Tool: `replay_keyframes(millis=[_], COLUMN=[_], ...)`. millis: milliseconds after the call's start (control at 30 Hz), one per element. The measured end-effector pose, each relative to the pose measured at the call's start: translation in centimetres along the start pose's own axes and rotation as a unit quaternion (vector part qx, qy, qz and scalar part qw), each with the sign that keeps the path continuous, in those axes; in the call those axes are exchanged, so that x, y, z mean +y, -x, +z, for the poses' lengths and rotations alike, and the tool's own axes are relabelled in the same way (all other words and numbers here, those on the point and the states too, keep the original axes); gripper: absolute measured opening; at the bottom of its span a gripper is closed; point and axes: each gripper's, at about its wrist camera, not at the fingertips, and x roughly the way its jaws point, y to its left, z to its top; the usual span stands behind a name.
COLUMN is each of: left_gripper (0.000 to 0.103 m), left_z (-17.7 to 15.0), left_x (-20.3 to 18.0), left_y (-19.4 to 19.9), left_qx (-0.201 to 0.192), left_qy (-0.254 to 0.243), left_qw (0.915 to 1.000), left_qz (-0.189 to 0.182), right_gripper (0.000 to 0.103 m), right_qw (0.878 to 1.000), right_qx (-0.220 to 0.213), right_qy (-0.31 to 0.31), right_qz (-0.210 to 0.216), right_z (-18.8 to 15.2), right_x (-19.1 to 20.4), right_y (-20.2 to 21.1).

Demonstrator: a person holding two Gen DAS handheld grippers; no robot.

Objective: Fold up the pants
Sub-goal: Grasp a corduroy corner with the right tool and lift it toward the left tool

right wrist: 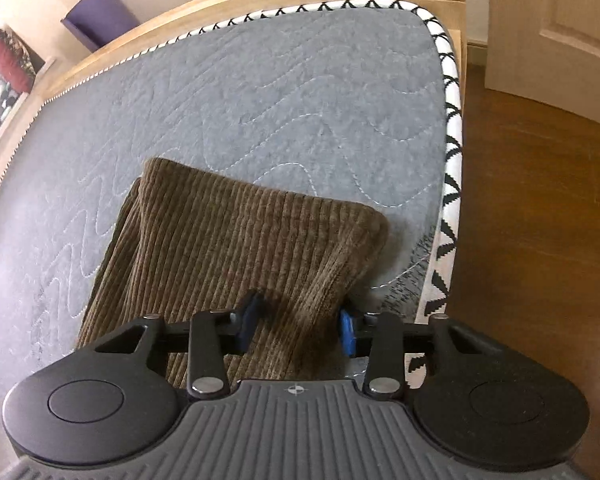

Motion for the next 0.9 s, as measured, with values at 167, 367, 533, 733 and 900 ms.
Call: replay_keyframes(millis=[167, 367, 533, 733, 900], left_gripper=[0.085, 0.085, 0.085, 0.085, 0.085], left_z=[0.0, 0.2, 0.3, 0.2, -0.1], left_x=[-0.2, 0.1, 0.3, 0.5, 0.5], left_y=[0.1, 0.1, 0.2, 0.1, 0.2], left_qx=[0.000, 0.002, 0.003, -0.001, -0.003], left_qy=[0.002, 0.003, 0.002, 0.001, -0.001], left_qw=[1.0000, 1.0000, 1.0000, 0.9999, 0.9999], left_qz=[-0.003, -0.006, -0.009, -0.012, -0.013], right_gripper=[0.013, 0.013, 0.012, 0.019, 0.033], right_qw=[0.999, 0.991, 0.905, 0.746, 0.671], right_qx=[-0.020, -0.101, -0.238, -0.157, 0.045], right_qy=[-0.013, 0.068, 0.328, 0.608, 0.708], right_qz=[0.022, 0.052, 0.128, 0.222, 0.216], right_z=[0.2, -1.1, -10.2, -30.9, -42.5], right_x=[0.2, 4.7, 14.7, 19.9, 17.8], right_y=[1.3, 7.0, 16.4, 18.8, 14.3])
